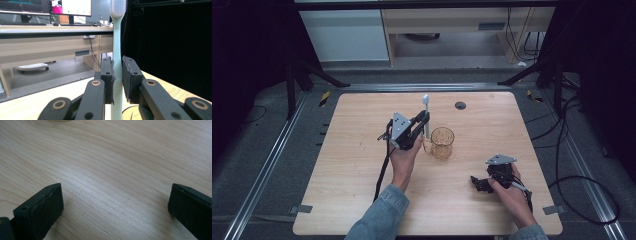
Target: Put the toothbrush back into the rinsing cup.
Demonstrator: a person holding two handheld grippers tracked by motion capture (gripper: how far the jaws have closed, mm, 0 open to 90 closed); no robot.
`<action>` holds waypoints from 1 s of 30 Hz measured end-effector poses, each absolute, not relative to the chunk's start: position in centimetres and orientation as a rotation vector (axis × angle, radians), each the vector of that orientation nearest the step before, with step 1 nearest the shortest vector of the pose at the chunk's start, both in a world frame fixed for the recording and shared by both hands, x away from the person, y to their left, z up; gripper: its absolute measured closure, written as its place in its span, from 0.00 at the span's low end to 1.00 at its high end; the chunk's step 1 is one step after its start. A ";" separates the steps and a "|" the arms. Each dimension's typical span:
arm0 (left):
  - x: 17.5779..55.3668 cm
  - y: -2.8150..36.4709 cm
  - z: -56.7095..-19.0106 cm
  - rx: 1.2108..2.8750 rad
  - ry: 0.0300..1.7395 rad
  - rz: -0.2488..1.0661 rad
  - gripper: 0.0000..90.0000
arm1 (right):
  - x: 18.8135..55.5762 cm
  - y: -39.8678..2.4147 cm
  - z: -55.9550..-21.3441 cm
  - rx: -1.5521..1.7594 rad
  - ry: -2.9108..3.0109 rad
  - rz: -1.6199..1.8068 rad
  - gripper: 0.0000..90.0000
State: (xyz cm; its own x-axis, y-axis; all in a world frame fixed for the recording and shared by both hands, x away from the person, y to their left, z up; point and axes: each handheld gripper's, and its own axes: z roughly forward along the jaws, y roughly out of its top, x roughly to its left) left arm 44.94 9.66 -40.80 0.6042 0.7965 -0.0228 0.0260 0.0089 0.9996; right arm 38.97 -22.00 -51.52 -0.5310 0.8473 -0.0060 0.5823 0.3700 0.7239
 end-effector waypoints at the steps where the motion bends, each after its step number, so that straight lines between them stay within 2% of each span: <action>1: 45.0 9.7 -40.9 1.452 0.742 0.699 0.88 | 39.0 -22.0 -51.5 1.246 2.258 0.963 0.00; 30: 44.6 10.0 -43.6 1.479 0.775 0.676 0.88 | 39.0 -22.0 -51.5 1.243 2.261 0.965 0.00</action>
